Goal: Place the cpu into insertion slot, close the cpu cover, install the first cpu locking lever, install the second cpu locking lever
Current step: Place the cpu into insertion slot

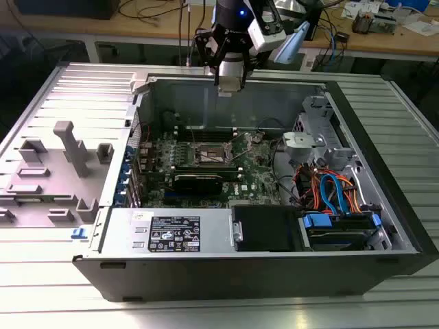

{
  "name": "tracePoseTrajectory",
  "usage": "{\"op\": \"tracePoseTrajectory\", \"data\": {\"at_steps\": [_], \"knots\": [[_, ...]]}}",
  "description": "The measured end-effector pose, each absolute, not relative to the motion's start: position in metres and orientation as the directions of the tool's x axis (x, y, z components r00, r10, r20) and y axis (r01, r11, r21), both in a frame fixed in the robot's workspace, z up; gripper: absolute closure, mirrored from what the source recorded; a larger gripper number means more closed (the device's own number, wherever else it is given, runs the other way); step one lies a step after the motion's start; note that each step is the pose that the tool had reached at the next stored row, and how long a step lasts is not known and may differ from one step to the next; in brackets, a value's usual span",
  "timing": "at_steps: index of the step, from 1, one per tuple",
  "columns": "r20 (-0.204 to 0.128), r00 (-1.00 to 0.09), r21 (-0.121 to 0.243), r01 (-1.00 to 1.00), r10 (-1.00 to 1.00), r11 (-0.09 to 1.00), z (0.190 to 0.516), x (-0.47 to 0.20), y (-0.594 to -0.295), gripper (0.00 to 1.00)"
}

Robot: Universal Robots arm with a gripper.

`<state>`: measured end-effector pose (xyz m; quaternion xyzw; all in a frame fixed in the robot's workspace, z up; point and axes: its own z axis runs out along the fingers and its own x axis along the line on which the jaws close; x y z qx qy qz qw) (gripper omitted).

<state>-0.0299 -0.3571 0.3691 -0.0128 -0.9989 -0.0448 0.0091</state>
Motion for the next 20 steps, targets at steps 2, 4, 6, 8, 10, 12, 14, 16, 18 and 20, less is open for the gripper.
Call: {"op": "tracePoseTrajectory", "data": {"at_steps": [2, 4, 6, 8, 10, 12, 14, 16, 18, 20], "knots": [[0.019, -1.000, 0.089, 0.026, 0.025, 0.996, 0.3690, -0.0299, -0.3571, 0.46], [0.019, -1.000, 0.089, 0.026, 0.025, 0.996, 0.3691, -0.0299, -0.3571, 0.46], [0.019, -1.000, 0.089, 0.026, 0.025, 0.996, 0.3691, -0.0299, -0.3571, 0.46], [0.019, -1.000, 0.089, 0.026, 0.025, 0.996, 0.3691, -0.0299, -0.3571, 0.46], [0.019, -1.000, 0.089, 0.026, 0.025, 0.996, 0.3691, -0.0299, -0.3572, 0.46], [0.019, -0.999, 0.089, 0.027, 0.025, 0.996, 0.3691, -0.0299, -0.3576, 0.46], [0.019, -0.999, 0.089, 0.034, 0.033, 0.995, 0.3689, -0.0299, -0.3580, 0.46], [0.019, -0.999, 0.089, 0.049, 0.048, 0.995, 0.3688, -0.0298, -0.3580, 0.46], [0.019, -0.998, 0.089, 0.069, 0.067, 0.994, 0.3685, -0.0298, -0.3581, 0.46], [0.019, -0.995, 0.089, 0.094, 0.093, 0.992, 0.3680, -0.0298, -0.3580, 0.46]]}}
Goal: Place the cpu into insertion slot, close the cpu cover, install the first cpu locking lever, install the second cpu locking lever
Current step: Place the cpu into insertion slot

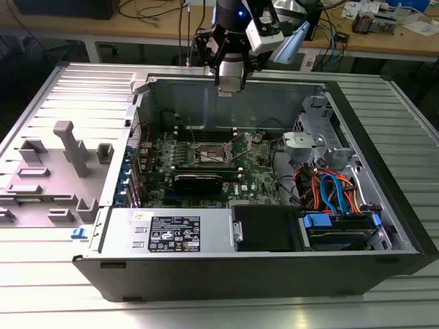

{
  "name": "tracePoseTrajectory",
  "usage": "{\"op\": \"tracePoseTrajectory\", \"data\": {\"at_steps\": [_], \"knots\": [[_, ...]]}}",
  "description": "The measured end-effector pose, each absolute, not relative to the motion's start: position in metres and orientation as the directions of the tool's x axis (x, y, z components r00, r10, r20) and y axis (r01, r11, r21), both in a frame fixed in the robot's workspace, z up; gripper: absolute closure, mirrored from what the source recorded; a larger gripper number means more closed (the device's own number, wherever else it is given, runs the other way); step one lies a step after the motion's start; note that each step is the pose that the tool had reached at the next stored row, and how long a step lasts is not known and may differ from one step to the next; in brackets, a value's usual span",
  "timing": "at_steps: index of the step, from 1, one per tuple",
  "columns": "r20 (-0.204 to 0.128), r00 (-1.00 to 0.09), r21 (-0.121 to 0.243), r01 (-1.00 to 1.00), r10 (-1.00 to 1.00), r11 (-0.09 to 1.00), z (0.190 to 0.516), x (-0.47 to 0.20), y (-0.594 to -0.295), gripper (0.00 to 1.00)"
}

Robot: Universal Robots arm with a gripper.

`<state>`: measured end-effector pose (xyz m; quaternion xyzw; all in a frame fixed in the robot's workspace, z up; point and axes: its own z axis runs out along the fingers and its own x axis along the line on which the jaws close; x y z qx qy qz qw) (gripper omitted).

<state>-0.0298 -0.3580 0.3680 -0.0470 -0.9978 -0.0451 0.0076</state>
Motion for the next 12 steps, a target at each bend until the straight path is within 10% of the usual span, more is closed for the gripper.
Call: {"op": "tracePoseTrajectory", "data": {"at_steps": [12], "knots": [[0.019, -0.993, 0.089, 0.115, 0.114, 0.989, 0.3675, -0.0301, -0.3599, 0.46]]}}
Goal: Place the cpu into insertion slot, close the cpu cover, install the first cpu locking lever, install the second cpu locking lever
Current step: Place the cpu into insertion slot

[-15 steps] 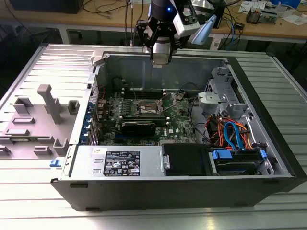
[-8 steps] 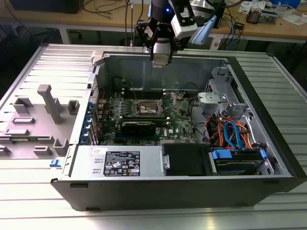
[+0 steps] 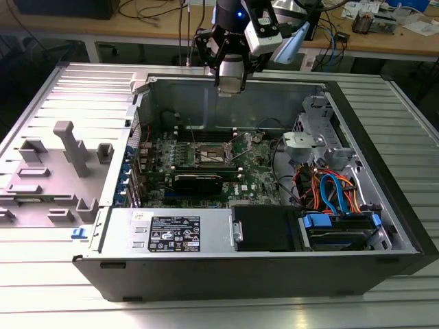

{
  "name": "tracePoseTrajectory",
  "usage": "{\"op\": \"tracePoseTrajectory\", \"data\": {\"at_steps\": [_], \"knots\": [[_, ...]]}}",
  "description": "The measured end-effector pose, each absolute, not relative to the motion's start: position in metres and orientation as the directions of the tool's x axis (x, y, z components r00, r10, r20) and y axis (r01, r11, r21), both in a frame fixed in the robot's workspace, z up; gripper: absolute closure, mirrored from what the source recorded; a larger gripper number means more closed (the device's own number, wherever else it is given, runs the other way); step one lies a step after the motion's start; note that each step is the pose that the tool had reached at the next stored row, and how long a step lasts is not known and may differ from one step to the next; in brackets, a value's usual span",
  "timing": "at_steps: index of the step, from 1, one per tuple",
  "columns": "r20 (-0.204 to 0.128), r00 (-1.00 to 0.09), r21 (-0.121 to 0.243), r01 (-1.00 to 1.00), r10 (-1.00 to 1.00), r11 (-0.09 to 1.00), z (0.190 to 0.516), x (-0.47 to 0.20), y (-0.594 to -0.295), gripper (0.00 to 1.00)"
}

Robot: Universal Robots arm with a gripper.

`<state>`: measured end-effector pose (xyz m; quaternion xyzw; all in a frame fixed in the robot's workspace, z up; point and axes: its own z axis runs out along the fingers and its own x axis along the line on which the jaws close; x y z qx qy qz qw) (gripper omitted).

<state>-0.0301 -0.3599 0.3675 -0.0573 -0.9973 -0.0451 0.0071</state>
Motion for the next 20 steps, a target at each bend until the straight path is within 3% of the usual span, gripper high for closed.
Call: {"op": "tracePoseTrajectory", "data": {"at_steps": [20], "knots": [[0.019, -0.975, 0.088, 0.222, 0.221, 0.971, 0.3643, -0.0317, -0.3643, 0.46]]}}
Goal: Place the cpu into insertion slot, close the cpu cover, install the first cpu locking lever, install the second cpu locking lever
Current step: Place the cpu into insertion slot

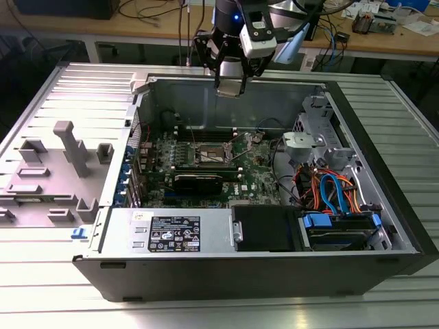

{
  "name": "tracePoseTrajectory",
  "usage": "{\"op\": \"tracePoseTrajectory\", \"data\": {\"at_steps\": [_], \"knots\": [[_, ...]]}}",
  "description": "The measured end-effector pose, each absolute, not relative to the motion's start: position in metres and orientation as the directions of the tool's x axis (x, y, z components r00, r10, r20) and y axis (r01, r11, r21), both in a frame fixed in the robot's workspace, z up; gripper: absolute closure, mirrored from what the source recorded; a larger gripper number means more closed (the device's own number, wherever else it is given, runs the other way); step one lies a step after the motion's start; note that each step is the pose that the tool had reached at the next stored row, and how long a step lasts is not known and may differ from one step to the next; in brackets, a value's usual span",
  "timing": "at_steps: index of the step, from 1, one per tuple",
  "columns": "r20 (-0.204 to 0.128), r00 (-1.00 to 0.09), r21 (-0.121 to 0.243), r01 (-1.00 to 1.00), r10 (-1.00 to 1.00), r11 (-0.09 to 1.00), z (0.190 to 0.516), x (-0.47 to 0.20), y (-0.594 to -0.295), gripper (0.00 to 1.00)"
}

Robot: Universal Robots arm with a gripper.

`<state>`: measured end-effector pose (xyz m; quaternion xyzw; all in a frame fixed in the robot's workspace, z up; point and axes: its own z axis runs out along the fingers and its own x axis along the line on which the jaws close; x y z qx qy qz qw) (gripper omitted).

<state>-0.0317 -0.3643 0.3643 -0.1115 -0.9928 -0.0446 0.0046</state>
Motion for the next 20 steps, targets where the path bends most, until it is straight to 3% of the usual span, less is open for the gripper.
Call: {"op": "tracePoseTrajectory", "data": {"at_steps": [20], "knots": [[0.019, -0.935, 0.088, 0.353, 0.353, 0.931, 0.3577, -0.0319, -0.3703, 0.46]]}}
